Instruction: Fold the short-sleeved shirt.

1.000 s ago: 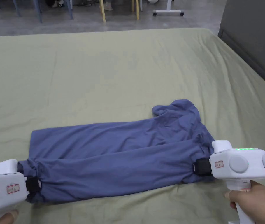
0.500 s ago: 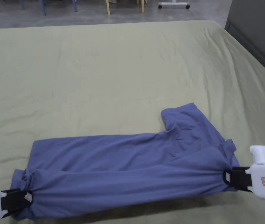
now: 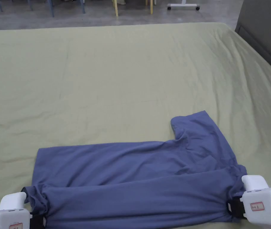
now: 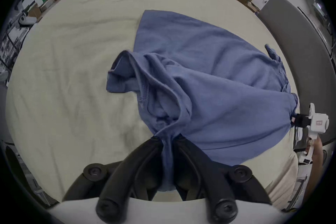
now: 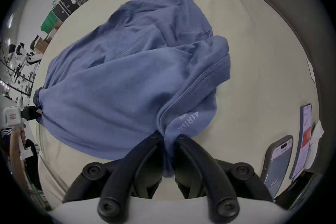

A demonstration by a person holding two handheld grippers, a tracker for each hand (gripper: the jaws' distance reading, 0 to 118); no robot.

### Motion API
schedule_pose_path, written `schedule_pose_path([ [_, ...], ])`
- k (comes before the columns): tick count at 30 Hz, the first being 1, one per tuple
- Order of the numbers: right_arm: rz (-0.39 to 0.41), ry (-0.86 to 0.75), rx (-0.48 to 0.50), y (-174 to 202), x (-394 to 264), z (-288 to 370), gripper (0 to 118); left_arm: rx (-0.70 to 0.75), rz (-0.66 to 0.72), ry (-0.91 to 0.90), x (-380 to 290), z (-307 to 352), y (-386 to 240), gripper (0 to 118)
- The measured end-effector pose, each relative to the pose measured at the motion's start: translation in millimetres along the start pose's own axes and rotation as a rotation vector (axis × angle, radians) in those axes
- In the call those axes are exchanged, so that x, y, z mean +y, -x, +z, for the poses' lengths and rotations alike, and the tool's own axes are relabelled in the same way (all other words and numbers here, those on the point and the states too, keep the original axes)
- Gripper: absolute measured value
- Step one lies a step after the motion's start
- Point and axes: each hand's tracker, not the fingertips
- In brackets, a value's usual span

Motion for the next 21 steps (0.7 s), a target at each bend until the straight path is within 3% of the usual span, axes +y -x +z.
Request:
schedule_pose_path([
  [1, -0.01, 0.007, 0.01, -3.2, 2.5, 3.2, 62, 0.0, 0.005, -0.002, 0.9, 2.5, 1.0, 38],
  [2, -0.009, 0.007, 0.005, -2.2, 3.0, 11.0, 98, -0.009, 0.016, -0.014, 1.9, 10.3, 1.9, 84],
  [3, 0.047, -0.01, -0.047, 2.4, 5.4, 22.5, 98, -0.055, 0.001, -0.094, 1.6, 22.2, -0.4, 84],
  [5, 0.144, -0.11, -0.158, 14.4, 9.5, 48.2, 118, -0.13, 0.013, -0.231, 0.9, 47.0, -1.5, 118],
  [6, 0.121, -0.22, -0.155, 19.5, 16.1, 71.3, 118, -0.217, 0.053, -0.319, 4.2, 61.6, -1.6, 118],
  [9, 0.06, -0.361, -0.136, 30.7, 34.2, 105.0, 118, -0.29, 0.153, -0.354, 13.2, 77.6, -6.1, 118],
  [11, 0.068, -0.428, -0.166, 38.0, 43.6, 114.9, 118, -0.254, 0.107, -0.353, 26.4, 79.3, -20.1, 118],
  [13, 0.097, -0.451, -0.159, 48.9, 47.2, 113.7, 114, -0.244, 0.014, -0.235, 31.9, 72.5, -30.7, 118],
  [14, 0.1, -0.46, -0.153, 56.7, 46.4, 112.1, 100, -0.242, -0.028, -0.161, 32.2, 66.3, -35.8, 115],
  [15, 0.105, -0.457, -0.142, 63.2, 44.7, 108.8, 46, -0.212, -0.06, -0.187, 28.6, 68.6, -45.3, 69],
  [16, 0.115, -0.451, -0.136, 67.9, 44.3, 104.4, 3, -0.172, -0.062, -0.217, 28.1, 64.6, -50.1, 0],
  [17, 0.113, -0.426, -0.137, 72.3, 42.1, 97.2, 3, -0.118, -0.057, -0.212, 30.2, 55.5, -54.2, 0],
  [20, 0.102, -0.378, -0.071, 70.8, 37.7, 82.2, 3, -0.147, 0.002, -0.187, 52.0, 40.7, -38.3, 0],
  [21, 0.091, -0.363, -0.082, 71.4, 37.8, 79.6, 3, -0.111, 0.022, -0.204, 65.5, 32.9, -35.9, 12],
])
